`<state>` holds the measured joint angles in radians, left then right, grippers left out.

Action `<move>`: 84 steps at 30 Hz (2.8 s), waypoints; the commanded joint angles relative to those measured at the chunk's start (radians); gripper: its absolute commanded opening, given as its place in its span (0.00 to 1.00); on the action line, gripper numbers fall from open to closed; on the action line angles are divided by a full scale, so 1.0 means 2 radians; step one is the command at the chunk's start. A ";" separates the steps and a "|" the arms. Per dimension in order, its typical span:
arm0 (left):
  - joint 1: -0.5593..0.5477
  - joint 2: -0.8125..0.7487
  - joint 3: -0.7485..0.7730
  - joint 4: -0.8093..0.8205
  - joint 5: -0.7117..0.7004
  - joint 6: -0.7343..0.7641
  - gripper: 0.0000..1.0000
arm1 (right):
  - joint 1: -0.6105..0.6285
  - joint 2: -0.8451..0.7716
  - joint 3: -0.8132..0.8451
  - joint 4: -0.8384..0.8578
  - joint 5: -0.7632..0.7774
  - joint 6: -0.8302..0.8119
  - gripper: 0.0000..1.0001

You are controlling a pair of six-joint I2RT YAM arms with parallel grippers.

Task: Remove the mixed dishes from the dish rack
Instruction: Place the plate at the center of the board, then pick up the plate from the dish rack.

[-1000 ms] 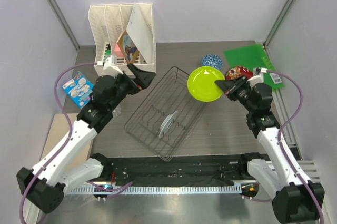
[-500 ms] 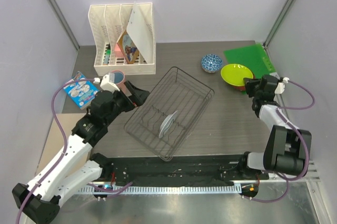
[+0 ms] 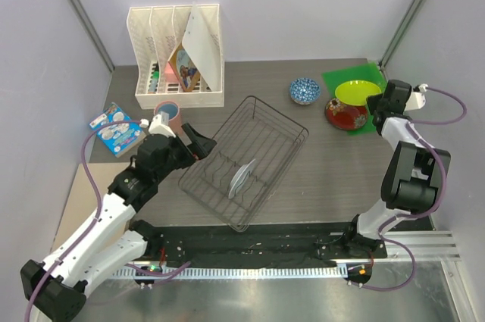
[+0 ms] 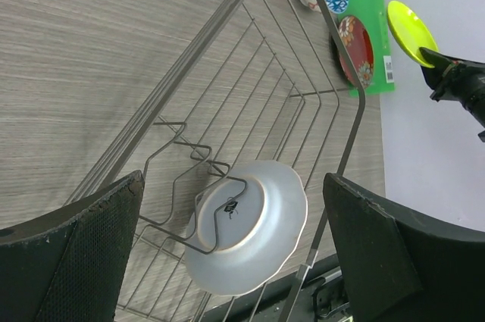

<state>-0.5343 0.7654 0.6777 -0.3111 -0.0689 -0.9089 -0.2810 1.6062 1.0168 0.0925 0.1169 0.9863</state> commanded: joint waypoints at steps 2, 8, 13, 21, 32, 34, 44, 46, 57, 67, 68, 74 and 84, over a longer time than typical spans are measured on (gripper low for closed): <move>-0.001 0.019 -0.003 0.018 0.012 -0.004 0.99 | -0.001 0.038 0.009 -0.016 0.001 -0.038 0.01; -0.001 0.028 -0.007 0.021 0.023 -0.012 0.98 | -0.002 0.076 -0.009 0.021 -0.030 -0.030 0.01; -0.001 0.024 -0.011 0.027 0.019 -0.016 0.98 | -0.002 0.099 -0.007 0.019 -0.038 -0.041 0.03; -0.001 0.045 -0.002 0.031 0.031 -0.016 0.98 | -0.001 0.092 0.008 -0.017 -0.023 -0.045 0.41; -0.001 0.054 0.010 0.027 0.031 -0.006 0.98 | 0.003 0.036 0.012 -0.095 0.014 -0.055 0.49; -0.001 0.058 0.013 0.026 0.047 -0.006 0.98 | 0.003 0.027 0.005 -0.104 0.011 -0.055 0.50; -0.001 0.054 0.012 0.022 0.058 -0.007 0.98 | 0.005 -0.009 -0.069 -0.084 -0.028 -0.040 0.37; -0.001 0.053 0.012 0.022 0.058 -0.007 0.98 | 0.006 -0.018 -0.084 -0.068 -0.036 -0.032 0.34; -0.046 0.087 0.089 -0.045 0.056 0.130 1.00 | 0.120 -0.280 -0.157 -0.025 -0.073 -0.026 0.39; -0.273 0.153 0.127 -0.104 -0.163 0.224 1.00 | 0.137 -0.446 -0.163 -0.094 -0.127 -0.023 0.40; -0.283 0.159 0.130 -0.111 -0.189 0.231 1.00 | 0.137 -0.455 -0.169 -0.092 -0.136 -0.016 0.40; -0.312 0.209 0.134 -0.124 -0.242 0.257 0.99 | 0.140 -0.475 -0.218 -0.072 -0.150 0.005 0.40; -0.318 0.271 0.141 -0.099 -0.265 0.283 0.60 | 0.140 -0.474 -0.247 -0.051 -0.160 0.005 0.39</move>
<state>-1.1595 1.2808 0.9234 -0.5434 -0.5438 -0.3801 -0.0074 0.6674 0.5228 -0.0746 -0.1783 0.9890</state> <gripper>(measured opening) 0.654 0.397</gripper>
